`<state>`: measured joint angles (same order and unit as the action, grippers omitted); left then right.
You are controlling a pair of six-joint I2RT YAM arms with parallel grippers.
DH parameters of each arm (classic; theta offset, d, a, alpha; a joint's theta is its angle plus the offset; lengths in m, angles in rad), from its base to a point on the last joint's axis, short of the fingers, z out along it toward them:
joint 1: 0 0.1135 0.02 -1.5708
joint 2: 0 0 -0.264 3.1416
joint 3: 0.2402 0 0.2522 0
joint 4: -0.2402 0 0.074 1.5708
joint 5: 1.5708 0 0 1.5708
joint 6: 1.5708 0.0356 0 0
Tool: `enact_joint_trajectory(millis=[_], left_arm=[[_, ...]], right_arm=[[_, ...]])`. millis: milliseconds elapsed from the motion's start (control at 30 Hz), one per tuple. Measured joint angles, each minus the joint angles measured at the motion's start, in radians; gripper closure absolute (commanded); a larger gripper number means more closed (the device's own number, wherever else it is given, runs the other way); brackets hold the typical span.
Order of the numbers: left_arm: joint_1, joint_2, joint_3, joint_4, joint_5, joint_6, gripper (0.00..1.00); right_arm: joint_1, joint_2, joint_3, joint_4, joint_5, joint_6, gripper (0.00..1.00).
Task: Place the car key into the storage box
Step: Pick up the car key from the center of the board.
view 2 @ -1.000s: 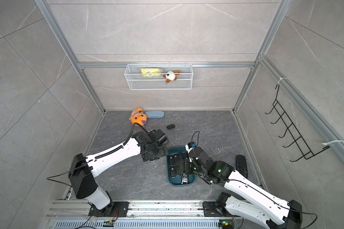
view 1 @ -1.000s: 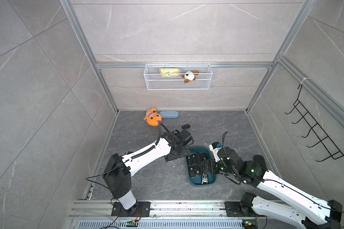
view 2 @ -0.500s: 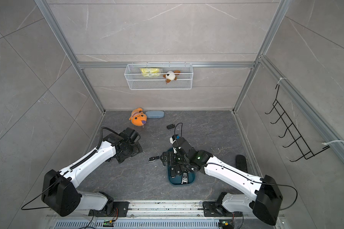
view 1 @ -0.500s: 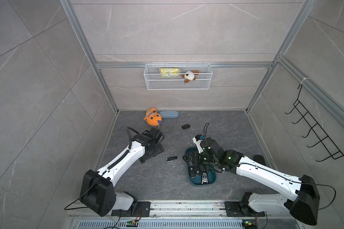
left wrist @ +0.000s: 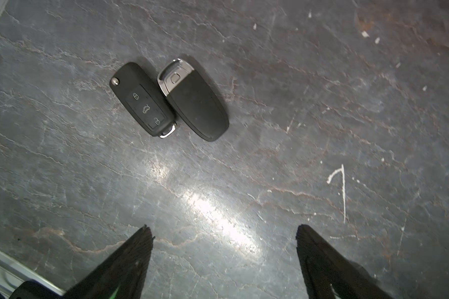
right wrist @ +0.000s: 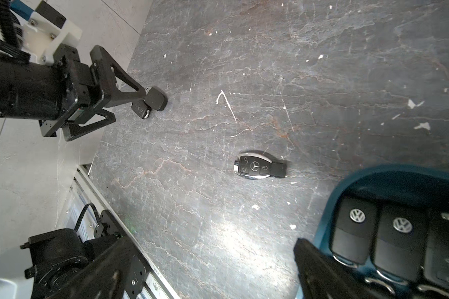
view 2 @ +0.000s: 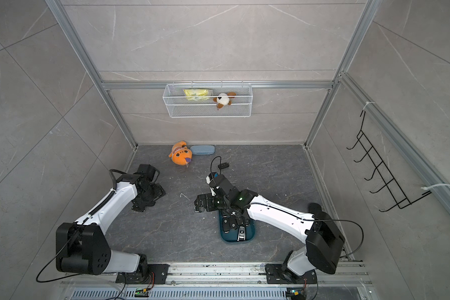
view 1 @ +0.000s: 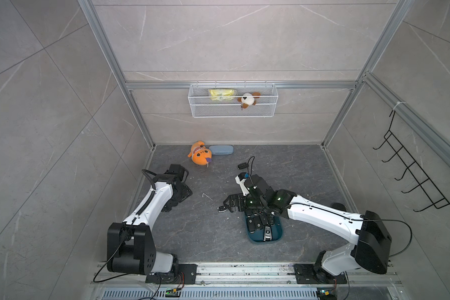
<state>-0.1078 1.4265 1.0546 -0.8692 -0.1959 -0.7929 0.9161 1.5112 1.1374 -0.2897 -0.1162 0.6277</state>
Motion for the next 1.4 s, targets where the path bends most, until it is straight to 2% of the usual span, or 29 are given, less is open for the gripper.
enact_joint_trajectory(millis=[167, 500, 933, 1200, 1333, 1400], left_arm=[[0.069, 0.081, -0.033, 0.075, 0.038, -0.015, 0.16], [0.122, 0.233, -0.053, 0.203, 0.092, -0.030, 0.18], [0.174, 0.330, 0.003, 0.215, 0.090, -0.022, 0.31], [0.199, 0.391, 0.077, 0.223, 0.075, 0.013, 0.43], [0.203, 0.405, 0.096, 0.224, 0.071, 0.024, 0.43], [0.204, 0.410, 0.102, 0.223, 0.067, 0.028, 0.39]], right_arm=[[0.000, 0.024, 0.016, 0.005, -0.005, -0.016, 0.01], [0.000, 0.037, 0.058, 0.003, -0.004, -0.052, 0.01], [0.000, 0.072, 0.093, -0.019, 0.008, -0.080, 0.01], [0.000, 0.078, 0.107, -0.035, 0.019, -0.083, 0.01], [-0.004, 0.078, 0.107, -0.039, 0.022, -0.083, 0.01], [-0.006, 0.078, 0.107, -0.039, 0.023, -0.083, 0.01]])
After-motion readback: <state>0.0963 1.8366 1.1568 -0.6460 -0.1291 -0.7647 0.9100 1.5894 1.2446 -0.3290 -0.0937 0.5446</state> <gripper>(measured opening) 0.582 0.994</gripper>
